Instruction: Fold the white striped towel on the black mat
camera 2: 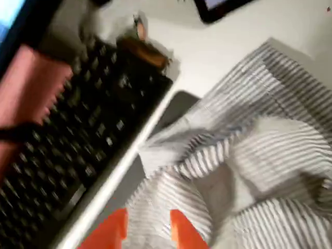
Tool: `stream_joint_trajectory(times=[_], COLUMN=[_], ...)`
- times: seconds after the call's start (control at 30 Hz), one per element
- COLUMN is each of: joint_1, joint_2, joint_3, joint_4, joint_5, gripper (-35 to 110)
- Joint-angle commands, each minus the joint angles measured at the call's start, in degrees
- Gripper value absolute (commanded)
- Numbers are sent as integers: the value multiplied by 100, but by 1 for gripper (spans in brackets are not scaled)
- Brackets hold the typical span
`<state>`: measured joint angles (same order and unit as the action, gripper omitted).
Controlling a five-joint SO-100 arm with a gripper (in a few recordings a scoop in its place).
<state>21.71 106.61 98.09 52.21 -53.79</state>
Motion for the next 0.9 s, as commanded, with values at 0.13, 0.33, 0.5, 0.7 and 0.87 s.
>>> stream_joint_trajectory(times=[0.13, 0.33, 0.5, 0.7, 0.87], joint_1=[-176, -501, -492, -185, -246], joint_2=[1354, 2030, 2250, 1160, 132], joint_3=[1037, 1345, 1978, 1969, 1564], joint_4=[501, 1556, 1758, 1380, 413], joint_5=[-1169, -1767, -2426, -2558, -2188], gripper=[10, 13, 16, 26, 27])
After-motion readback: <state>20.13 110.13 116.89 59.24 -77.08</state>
